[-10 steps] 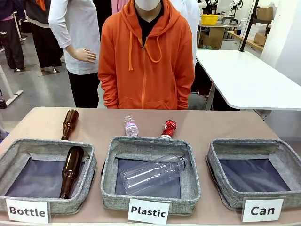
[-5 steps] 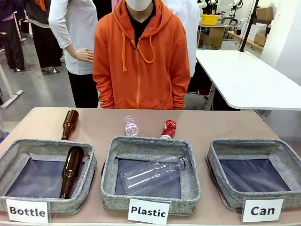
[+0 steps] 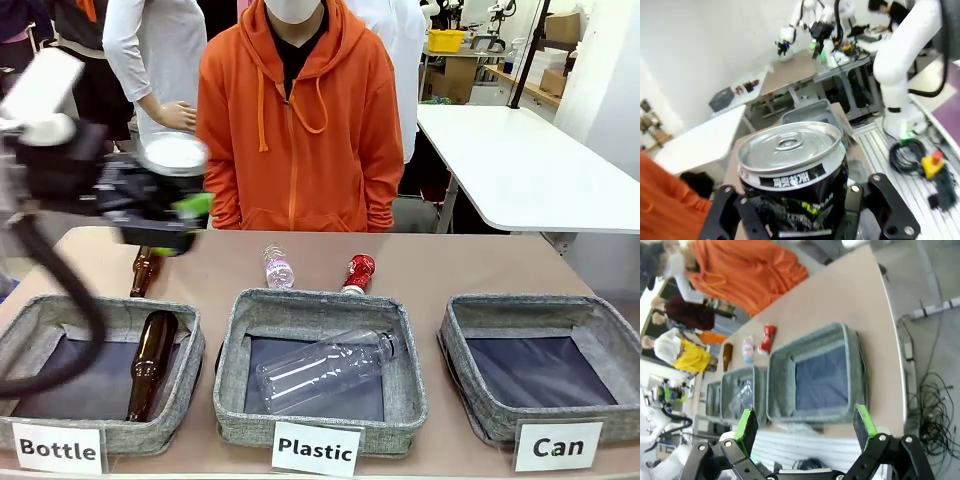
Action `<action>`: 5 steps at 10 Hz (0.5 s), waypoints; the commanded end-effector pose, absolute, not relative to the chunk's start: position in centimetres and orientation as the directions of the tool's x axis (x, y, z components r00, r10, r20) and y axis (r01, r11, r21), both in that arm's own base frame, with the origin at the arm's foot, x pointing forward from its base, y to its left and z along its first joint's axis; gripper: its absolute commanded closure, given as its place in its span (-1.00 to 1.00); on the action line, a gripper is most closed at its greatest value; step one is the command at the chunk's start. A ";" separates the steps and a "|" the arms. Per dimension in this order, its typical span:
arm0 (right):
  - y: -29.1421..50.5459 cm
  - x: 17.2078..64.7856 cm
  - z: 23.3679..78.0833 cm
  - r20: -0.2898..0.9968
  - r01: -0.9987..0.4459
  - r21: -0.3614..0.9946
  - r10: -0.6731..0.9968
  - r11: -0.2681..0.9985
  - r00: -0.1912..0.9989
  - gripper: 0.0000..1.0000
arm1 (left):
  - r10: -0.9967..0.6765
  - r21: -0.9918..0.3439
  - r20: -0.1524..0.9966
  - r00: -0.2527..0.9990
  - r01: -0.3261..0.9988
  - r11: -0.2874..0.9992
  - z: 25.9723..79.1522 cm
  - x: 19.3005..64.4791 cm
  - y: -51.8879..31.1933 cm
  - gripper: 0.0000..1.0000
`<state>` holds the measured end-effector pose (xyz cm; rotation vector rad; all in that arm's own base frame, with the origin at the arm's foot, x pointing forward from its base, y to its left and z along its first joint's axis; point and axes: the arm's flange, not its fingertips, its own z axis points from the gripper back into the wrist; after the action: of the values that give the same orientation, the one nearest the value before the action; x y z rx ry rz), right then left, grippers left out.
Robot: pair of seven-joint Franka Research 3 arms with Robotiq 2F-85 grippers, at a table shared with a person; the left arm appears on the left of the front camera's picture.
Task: Sort the can waste into the basket.
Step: Pick up the can waste from the table and place it in the right Fabric basket.
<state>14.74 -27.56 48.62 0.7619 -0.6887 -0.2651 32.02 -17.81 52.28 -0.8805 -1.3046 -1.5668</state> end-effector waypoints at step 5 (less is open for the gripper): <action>-33.0 9.3 48.5 0.430 -0.043 0.752 -0.440 0.657 0.789 -1.00 | -0.199 0.350 0.904 -0.379 0.922 -0.168 52.2 37.0 -47.0 1.00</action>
<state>10.53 -31.10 48.40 0.8160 -0.6091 -0.2677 33.62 -43.21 52.50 -0.9387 -1.2580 -1.6116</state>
